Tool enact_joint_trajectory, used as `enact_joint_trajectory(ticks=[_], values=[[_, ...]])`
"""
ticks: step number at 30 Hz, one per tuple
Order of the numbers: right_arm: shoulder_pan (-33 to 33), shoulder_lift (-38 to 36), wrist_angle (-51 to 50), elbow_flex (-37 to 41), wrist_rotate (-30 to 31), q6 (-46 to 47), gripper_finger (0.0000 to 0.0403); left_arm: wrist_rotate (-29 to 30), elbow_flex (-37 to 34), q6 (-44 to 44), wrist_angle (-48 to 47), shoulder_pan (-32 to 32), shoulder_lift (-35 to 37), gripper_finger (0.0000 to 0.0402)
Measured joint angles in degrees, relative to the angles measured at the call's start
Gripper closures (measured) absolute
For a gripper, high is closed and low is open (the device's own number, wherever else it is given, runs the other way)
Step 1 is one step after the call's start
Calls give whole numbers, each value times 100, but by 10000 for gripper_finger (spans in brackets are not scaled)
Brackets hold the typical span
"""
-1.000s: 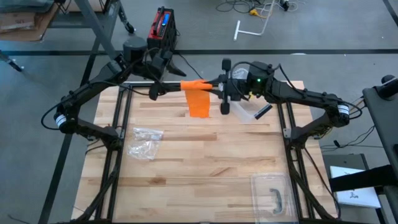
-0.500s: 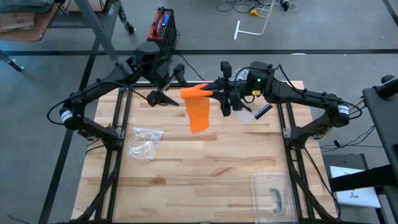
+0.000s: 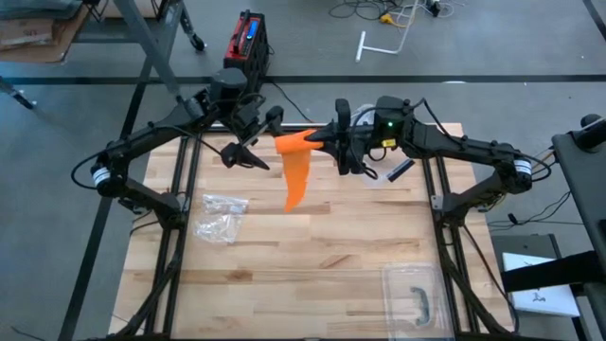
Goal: Roll bandage
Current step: Roll the orange bandage on the table
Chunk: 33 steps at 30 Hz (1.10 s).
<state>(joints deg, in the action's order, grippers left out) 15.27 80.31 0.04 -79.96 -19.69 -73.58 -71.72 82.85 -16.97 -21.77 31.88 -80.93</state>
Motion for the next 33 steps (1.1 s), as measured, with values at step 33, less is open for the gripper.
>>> enact_joint_trajectory(ticks=[33], values=[[-76,26,-21,-24,-282,-2974,352,895,0,3985,1421,283,284,61]])
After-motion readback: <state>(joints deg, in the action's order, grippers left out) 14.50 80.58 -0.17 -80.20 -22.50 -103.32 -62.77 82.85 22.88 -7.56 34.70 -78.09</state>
